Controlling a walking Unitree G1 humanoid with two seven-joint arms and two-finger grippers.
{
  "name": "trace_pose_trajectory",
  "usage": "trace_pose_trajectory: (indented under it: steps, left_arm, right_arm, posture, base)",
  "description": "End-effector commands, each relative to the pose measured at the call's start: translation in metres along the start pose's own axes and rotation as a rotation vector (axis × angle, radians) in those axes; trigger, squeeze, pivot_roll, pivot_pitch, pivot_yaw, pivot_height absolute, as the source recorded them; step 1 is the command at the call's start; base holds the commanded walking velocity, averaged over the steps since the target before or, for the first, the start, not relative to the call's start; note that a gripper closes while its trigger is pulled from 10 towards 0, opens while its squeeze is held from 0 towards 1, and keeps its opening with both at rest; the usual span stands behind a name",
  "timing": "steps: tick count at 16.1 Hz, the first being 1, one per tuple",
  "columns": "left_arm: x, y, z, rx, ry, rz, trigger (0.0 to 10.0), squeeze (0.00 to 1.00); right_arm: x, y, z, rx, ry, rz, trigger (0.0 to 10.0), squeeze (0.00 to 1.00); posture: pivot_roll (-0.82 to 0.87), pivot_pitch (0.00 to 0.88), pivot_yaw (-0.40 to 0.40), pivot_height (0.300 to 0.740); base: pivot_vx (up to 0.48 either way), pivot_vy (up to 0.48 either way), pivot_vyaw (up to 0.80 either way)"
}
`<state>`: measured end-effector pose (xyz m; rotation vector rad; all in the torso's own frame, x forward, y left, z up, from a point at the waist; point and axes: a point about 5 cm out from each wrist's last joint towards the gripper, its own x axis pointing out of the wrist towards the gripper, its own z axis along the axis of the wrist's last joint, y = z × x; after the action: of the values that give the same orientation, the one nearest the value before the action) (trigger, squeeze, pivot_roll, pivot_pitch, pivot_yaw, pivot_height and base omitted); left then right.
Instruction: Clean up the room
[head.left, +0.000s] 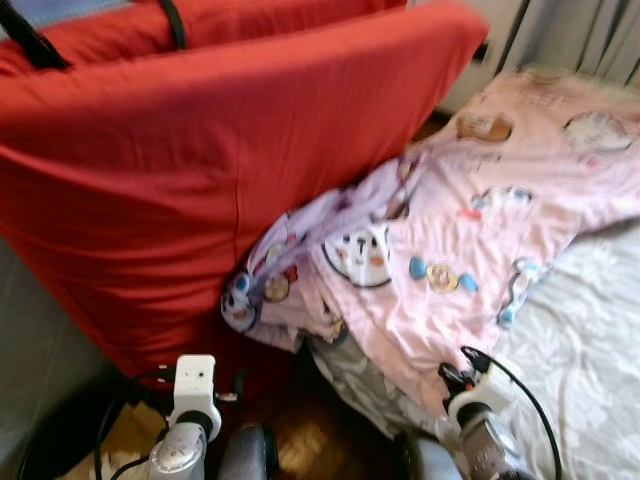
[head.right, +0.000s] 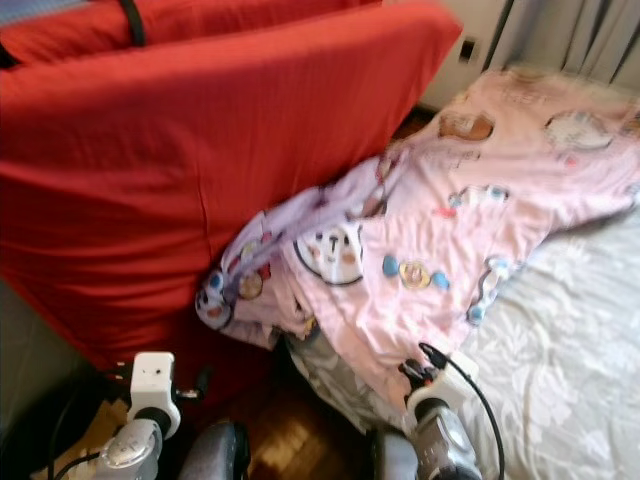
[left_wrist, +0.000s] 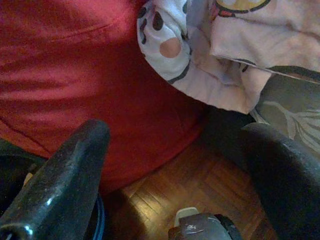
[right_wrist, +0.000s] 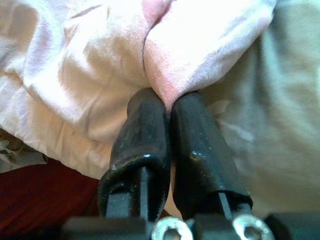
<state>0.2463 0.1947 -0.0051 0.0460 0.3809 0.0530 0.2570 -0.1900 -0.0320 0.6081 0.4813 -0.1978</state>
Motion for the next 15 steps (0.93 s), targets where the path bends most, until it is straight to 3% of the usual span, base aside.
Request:
trace_pose_trajectory:
  steps: [1, 3, 6, 8, 10, 15]
  left_arm:
    - [0.000, 0.003, -0.012, -0.006, 0.047, 0.026, 10.0, 0.00]
    - [0.002, 0.002, -0.017, -0.003, 0.074, 0.026, 10.0, 0.00]
    - [0.003, 0.002, -0.026, 0.021, 0.112, 0.028, 10.0, 0.00]
    - [0.001, 0.003, -0.035, 0.031, 0.158, 0.033, 10.0, 0.00]
    - [0.000, 0.005, -0.041, 0.004, 0.188, 0.056, 10.0, 0.00]
    - [-0.013, 0.008, -0.065, 0.009, 0.304, 0.072, 10.0, 0.00]
  right_arm:
    - [-0.006, -0.007, -0.009, -0.003, 0.006, -0.016, 10.0, 0.00]
    - [-0.010, -0.012, -0.015, -0.014, 0.016, -0.043, 10.0, 0.00]
    - [-0.013, -0.018, -0.011, 0.110, -0.077, -0.103, 10.0, 0.00]
    - [-0.012, -0.013, -0.016, 0.041, -0.048, -0.086, 10.0, 0.00]
    - [-0.014, -0.010, -0.023, -0.105, 0.008, -0.051, 10.0, 0.00]
    - [-0.016, -0.013, -0.026, -0.175, 0.030, -0.045, 10.0, 0.00]
  posture:
    - [-0.02, 0.000, 0.005, 0.607]
    - [-0.04, 0.000, 0.015, 0.607]
    - [-0.07, 0.000, 0.028, 0.617]
    - [-0.08, 0.000, 0.033, 0.647]
    - [-0.07, 0.000, 0.022, 0.667]
    - [-0.09, 0.000, 0.005, 0.727]
  base:
    - [0.000, 0.000, 0.00]
    - [0.000, 0.000, 0.00]
    - [0.000, 0.000, 0.00]
    - [0.000, 0.000, 0.00]
    - [0.000, 0.000, 0.00]
    - [0.000, 0.000, 0.00]
